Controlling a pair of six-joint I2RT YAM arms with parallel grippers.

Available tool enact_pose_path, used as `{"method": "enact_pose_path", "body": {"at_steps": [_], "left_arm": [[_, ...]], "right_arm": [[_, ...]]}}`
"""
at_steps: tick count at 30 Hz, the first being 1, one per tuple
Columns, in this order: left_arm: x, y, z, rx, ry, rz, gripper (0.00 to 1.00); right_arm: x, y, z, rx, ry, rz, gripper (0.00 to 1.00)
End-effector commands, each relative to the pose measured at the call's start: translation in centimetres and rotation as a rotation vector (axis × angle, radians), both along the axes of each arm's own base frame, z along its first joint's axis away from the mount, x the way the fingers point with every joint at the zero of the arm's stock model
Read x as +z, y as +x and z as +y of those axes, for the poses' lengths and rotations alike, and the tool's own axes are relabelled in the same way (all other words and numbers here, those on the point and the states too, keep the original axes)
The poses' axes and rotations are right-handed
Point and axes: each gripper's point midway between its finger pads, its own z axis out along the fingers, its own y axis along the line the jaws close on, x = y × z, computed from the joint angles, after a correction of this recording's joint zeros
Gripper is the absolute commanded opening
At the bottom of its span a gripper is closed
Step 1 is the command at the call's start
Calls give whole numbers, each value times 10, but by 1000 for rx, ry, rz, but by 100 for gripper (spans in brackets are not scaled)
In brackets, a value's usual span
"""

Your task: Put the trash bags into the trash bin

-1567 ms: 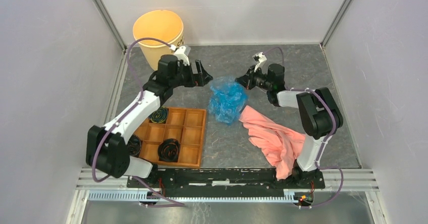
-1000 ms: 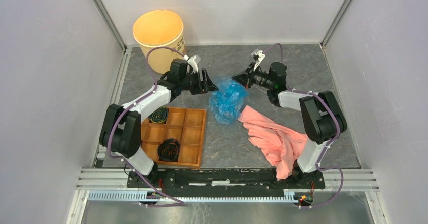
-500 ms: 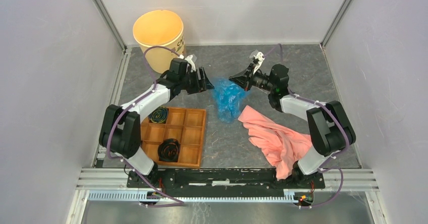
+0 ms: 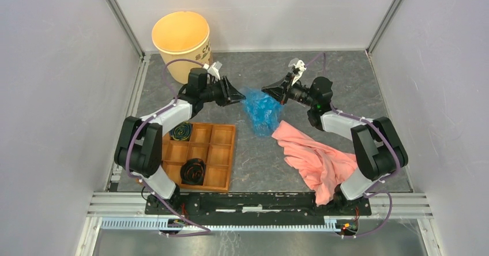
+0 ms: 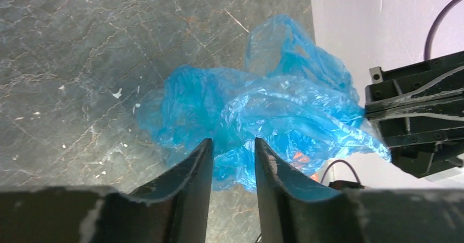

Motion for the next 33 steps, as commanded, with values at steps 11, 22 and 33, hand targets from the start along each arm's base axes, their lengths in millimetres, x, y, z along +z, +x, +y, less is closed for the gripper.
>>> {"method": "enact_pose_path", "body": {"at_steps": [11,22,33], "left_arm": [[184,-37,58,191,65,-788,2],[183,-48,38,12,54,-796,2],[187,-70,21,-173,20,-830,2]], "right_arm": [[43,19,-56,-433,-145,-58,42],[57,2,-47,-312,-227,-145,81],[71,-31,3,-55,-293,-390,98]]}}
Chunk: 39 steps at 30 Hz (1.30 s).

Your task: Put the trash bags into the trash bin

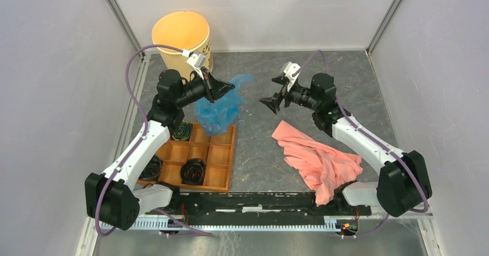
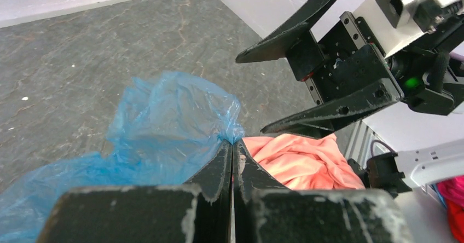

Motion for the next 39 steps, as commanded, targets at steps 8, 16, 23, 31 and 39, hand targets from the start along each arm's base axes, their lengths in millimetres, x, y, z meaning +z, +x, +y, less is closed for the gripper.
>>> {"method": "enact_pose_path", "body": {"at_steps": [8,16,23,31,39], "left_arm": [[39,-31,-9,-175,17,-190,2],[43,-47,-17,-282,-1,-191,2],[46,-55,-19,-321,-19,-201,2],[34,8,21,135,52,-137,2],[39,17,36,227,27,-116,61]], "right_arm": [[58,20,49,208,-60,-281,98],[60,7,51,306,-121,-370,98],[45,-8,66,467,-104,-321,93],[75,38,45,94,-4,-157,0],[129,45,-27,-414,242,-130,0]]}}
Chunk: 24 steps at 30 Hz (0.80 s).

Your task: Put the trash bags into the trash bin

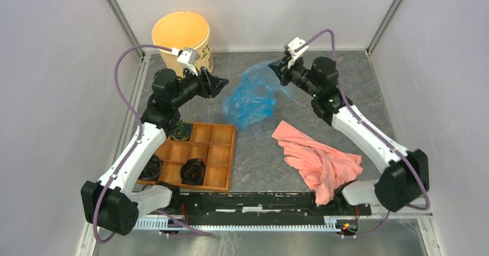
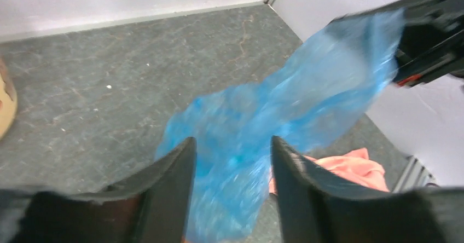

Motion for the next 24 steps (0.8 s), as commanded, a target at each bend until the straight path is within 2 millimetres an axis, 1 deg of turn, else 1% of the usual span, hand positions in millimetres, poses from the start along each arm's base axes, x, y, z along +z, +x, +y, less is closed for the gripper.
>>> {"method": "enact_pose_path", "body": {"at_steps": [1,2,3,4,5,6,9,11,14,17,20,22,24], "left_arm": [[35,-8,0,-28,-47,-111,71],[40,-16,-8,-92,-69,-131,82],[41,-20,-12,-123,-86,-126,87],[44,-25,-19,-171,-108,-133,89],[43,-29,-24,-211,-129,-115,90],[46,-33,-30,-253,-154,-122,92],[37,-38,-44,-319,-190,-71,95],[29,-39,-53,-341,-189,-43,96],[12,-35,-66,-328,-192,24,99],[-16,-29,-80,-301,-215,140,99],[-41,-26,-90,-281,-284,257,99],[-47,-27,-93,-285,-350,298,99],[-48,-30,-97,-298,-405,308,99]], "right_arm": [[58,8,-45,-314,223,-46,1],[59,11,-55,-380,247,-34,0],[59,12,-60,-416,267,-18,0],[58,14,-64,-455,286,0,0],[59,14,-66,-491,312,16,0],[59,14,-66,-508,328,25,0],[59,14,-61,-535,348,57,1],[60,13,-56,-536,355,64,1],[61,12,-52,-546,370,72,0],[59,12,-52,-579,404,95,0],[57,14,-56,-626,445,133,1],[58,14,-52,-615,454,140,0],[59,14,-50,-611,455,139,0]]}}
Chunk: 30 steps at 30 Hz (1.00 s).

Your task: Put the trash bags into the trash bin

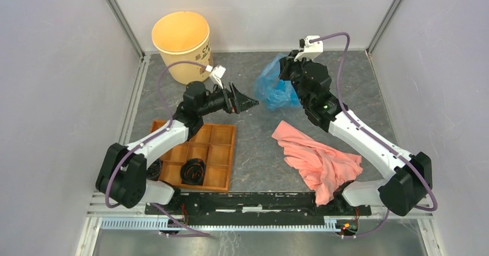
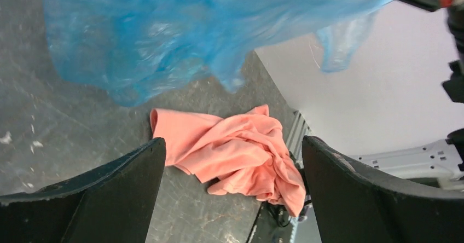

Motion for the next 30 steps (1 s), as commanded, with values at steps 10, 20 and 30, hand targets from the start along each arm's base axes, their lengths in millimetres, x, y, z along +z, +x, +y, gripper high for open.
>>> {"method": "enact_pose_path", "body": {"at_steps": [10,20,30], "left_arm": [[3,-23,-36,173,-236,132,100],[-3,14,-70,463,-232,111,85],[-7,63,-77,597,-197,84,62]], "right_arm": [[22,3,1,-33,86,-28,0],[26,-10,5,20,136,-40,0],[29,-17,-7,-9,124,-60,0]]}}
